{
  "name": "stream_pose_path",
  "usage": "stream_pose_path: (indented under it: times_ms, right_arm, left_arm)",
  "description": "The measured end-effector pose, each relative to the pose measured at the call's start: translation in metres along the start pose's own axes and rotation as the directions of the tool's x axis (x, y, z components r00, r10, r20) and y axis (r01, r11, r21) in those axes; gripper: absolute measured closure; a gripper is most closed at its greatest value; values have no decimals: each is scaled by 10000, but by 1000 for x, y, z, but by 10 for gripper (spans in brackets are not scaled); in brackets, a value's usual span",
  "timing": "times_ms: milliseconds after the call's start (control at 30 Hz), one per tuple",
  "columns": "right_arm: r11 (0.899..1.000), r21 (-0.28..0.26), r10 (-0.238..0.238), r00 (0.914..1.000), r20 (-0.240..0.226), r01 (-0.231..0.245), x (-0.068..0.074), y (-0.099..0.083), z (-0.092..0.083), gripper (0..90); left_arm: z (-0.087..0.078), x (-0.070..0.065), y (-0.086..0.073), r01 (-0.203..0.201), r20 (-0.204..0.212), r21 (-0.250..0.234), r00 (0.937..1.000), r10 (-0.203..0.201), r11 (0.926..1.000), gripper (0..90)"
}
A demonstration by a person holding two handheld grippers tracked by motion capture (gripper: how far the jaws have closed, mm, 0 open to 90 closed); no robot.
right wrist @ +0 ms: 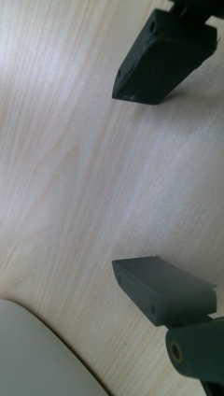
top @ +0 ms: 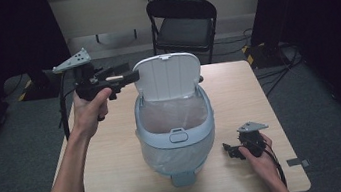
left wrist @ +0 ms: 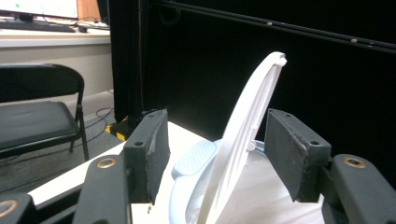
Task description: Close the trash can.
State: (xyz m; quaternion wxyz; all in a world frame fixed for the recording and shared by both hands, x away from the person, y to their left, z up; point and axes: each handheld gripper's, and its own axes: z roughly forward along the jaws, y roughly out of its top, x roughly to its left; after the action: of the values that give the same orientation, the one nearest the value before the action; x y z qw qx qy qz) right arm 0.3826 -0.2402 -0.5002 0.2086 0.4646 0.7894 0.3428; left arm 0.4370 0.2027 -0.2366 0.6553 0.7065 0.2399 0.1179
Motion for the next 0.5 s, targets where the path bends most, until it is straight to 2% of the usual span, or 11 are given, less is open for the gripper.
stream_pose_path:
  times_ms: [67,167,233,300,367,400,433,500]
  right_arm:
    - [10000,0,3,10000,1,-3,0,0,0,141]
    - [10000,1,5,10000,2,-5,0,0,0,141]
    - [10000,-4,10,10000,0,-10,0,0,0,141]
    - [10000,-2,-2,10000,2,2,0,0,0,141]
    - [10000,3,1,10000,-3,-1,0,0,0,141]
    - [10000,0,-1,10000,-1,1,0,0,0,141]
    - [10000,-1,-1,10000,-1,1,0,0,0,141]
    - [10000,1,1,10000,-1,-1,0,0,0,141]
  left_arm:
    - [-3,-1,5,-8,62,-329,10000,10,9995,405]
    - [-6,1,15,51,-211,-559,9998,-63,9984,439]
    - [-10,7,20,408,-304,-969,9986,-440,9945,470]
    - [-12,15,23,587,-724,-1178,9951,-676,9913,477]
    - [-8,24,23,762,-1347,-880,9870,-877,9932,483]
    - [-4,27,21,899,-1439,-624,9847,-981,9940,480]
    - [5,31,15,924,-1492,-80,9845,-926,9957,466]
    - [9,30,13,911,-1345,53,9869,-895,9958,451]
